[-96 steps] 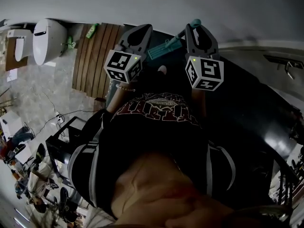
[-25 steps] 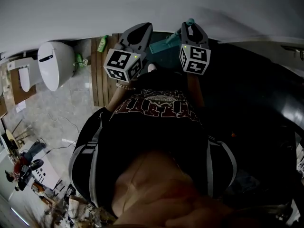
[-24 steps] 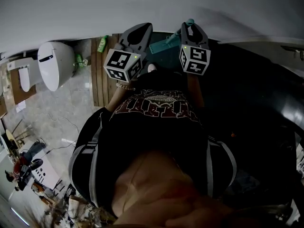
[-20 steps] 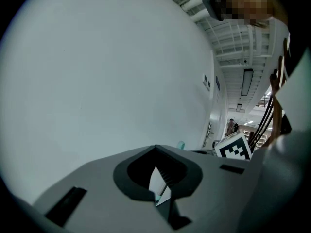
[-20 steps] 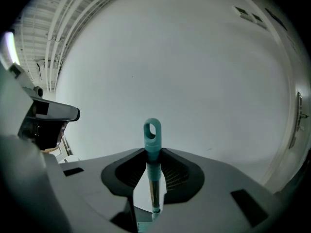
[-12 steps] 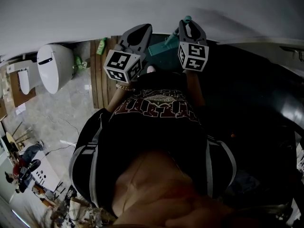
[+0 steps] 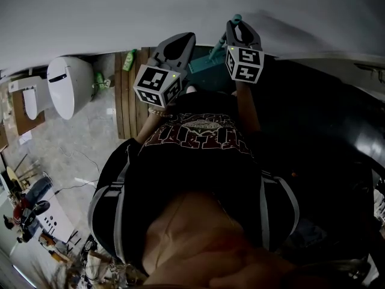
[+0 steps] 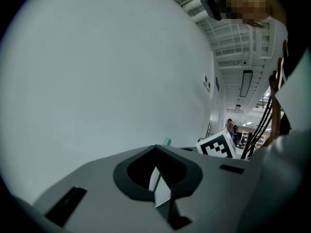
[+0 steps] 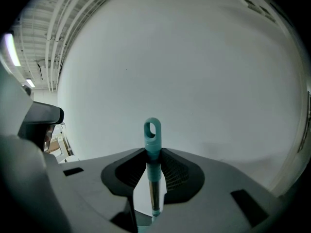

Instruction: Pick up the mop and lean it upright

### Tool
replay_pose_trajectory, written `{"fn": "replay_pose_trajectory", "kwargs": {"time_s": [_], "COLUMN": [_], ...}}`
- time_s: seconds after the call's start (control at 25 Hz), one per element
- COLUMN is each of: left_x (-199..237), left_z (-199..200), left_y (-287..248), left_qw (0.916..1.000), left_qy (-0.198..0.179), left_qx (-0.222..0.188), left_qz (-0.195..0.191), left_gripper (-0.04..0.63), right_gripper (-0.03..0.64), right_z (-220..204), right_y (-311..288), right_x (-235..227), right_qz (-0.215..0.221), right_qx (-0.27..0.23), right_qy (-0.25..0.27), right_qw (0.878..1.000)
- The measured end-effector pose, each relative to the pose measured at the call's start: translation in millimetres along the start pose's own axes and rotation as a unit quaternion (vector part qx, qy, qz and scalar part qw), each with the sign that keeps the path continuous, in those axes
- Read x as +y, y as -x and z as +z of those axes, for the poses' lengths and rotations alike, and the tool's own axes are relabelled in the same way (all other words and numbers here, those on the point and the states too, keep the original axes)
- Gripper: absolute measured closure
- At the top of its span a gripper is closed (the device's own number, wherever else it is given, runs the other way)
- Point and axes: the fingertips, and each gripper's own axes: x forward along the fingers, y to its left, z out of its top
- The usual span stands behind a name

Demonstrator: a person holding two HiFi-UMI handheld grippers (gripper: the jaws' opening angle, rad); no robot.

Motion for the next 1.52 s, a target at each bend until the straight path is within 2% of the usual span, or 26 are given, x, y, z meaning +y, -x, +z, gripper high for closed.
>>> {"fn": "replay_pose_trajectory", "kwargs": {"time_s": [1.08,1.52], "left_x": [8.4,8.8], "left_z": [2.3,5.6], "left_y": [-0.3,-2.5], "left_qw": [0.9996,0.9995], "left_qy": [0.005,0.004], "left_qx": [-0.009,-0.01], "left_qz": [0.028,0.03], "left_gripper": [0.558,0.558], "right_gripper": [0.512,0.512], "right_z": [10.8,12.7], "right_y": [-58.2,-58.6], "right_x": [-10.8,-11.9], "right_qz": [0.011,0.015], "right_qx": [0.014,0.019], "right_qy": [0.005,0.011], "right_qw": [1.0,1.0]}}
